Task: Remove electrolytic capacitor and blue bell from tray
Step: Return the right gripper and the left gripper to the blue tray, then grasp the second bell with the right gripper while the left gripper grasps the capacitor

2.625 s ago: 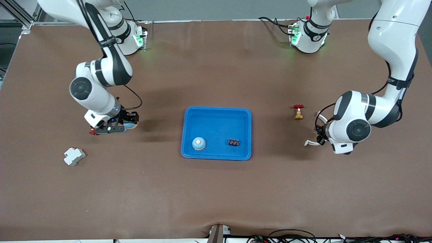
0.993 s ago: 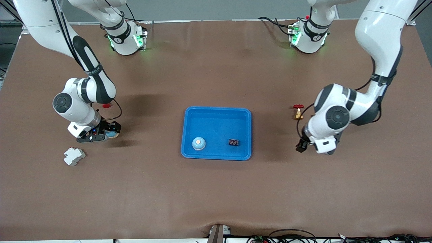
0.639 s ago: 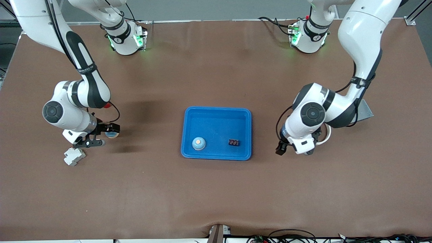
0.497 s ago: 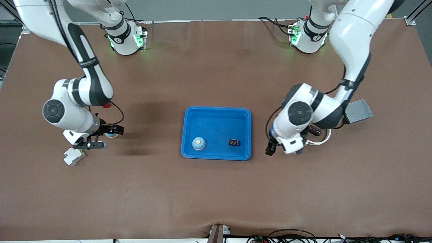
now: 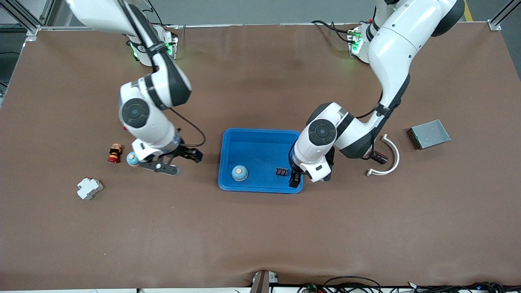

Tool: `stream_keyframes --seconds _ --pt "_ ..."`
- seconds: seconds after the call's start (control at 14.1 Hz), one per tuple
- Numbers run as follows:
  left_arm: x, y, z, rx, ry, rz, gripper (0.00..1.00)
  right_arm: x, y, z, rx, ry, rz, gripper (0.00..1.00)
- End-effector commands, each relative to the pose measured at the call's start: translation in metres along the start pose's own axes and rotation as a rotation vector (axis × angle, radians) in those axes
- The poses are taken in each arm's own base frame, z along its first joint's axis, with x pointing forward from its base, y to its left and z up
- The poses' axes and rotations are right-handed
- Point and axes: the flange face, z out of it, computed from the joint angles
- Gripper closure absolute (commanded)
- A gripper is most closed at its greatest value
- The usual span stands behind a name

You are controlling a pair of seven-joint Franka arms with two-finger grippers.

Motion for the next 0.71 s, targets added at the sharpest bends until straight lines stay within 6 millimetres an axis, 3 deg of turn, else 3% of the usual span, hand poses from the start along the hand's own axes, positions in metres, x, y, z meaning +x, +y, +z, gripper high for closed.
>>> stream_keyframes --seconds 0.0,0.14,0.28,0.64 --pt "-0.008 0.007 0.012 -0.025 0.010 0.010 0.00 0.009 -0.058 0.016 -0.014 -0.008 0.094 0.00" --pt "-0.017 0.000 0.025 -0.006 0.010 0.016 0.00 0.000 -0.087 0.032 -0.030 -0.012 0.124 0.00" --pt "-0.020 -0.005 0.044 0.007 0.005 0.006 0.00 0.003 -0.098 0.050 -0.030 -0.009 0.143 0.00" --pt "-0.026 -0.015 0.066 0.031 0.010 -0.052 0.06 0.002 -0.127 0.086 -0.030 0.003 0.167 0.00"
